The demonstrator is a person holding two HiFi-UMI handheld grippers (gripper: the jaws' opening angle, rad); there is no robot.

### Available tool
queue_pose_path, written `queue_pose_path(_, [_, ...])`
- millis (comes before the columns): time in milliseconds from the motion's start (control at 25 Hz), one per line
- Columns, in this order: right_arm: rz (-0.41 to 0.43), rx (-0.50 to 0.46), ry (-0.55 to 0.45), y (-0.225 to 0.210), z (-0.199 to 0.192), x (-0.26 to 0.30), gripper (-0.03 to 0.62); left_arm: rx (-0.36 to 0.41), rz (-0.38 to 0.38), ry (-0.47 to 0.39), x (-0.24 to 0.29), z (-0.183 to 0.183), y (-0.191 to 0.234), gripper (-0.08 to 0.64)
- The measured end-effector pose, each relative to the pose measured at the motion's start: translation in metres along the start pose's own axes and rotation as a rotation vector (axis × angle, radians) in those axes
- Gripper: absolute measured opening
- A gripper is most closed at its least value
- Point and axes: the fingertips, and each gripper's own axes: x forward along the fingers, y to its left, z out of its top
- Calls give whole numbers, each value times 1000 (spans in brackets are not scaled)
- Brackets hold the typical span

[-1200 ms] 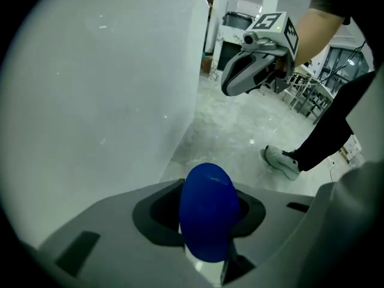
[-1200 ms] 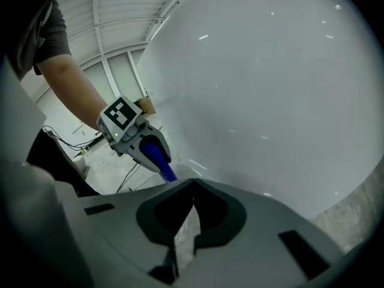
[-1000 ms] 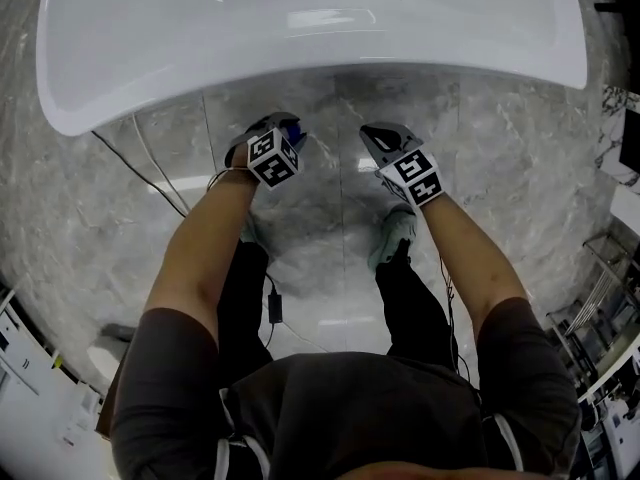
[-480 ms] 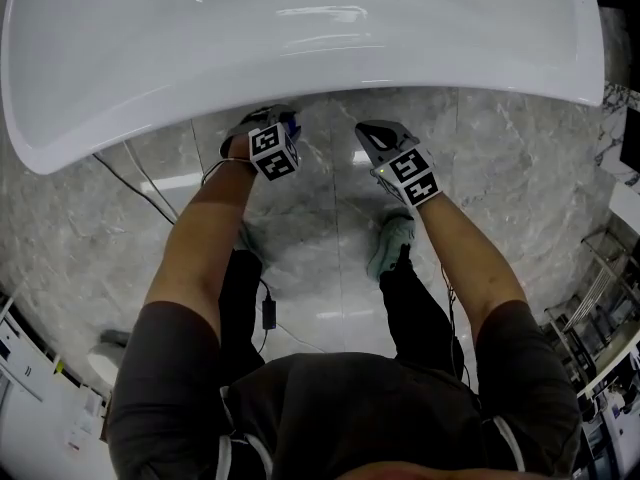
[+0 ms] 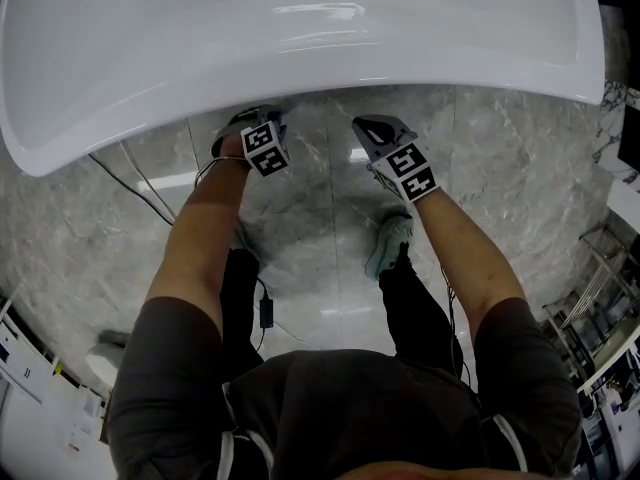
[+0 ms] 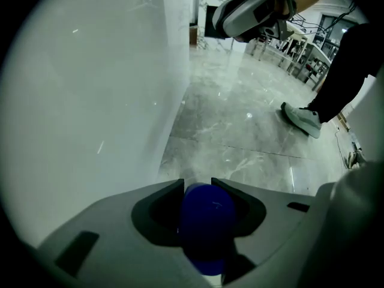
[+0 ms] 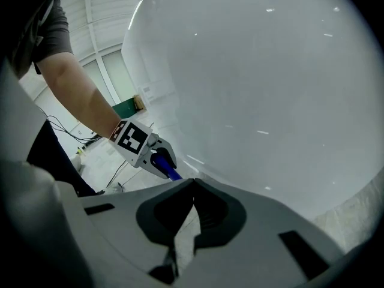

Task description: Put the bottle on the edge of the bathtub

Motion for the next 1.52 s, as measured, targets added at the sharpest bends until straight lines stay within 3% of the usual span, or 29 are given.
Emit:
queue_pose_path(360, [-2,1,9,6,-7,-3,-6,-30,28,18,-1,-2,6,151])
queue_pose_path(760, [-10,0,19,20,8,-24,-6,-69,82,-55,-47,15,7,255])
queue_pose_path(1000, [-7,10,9,53,62,-81,-6,-107,95,-97,-138,36,2,256])
queue_pose_path(1200, [-19,8,-11,86,126,-160,-6,-148,87,-154,-243,65,-27,255])
queue_pose_path(1520, [-32,-15,-66,144,232,-301,-6,-201,105,-344,-449,125,-64,230])
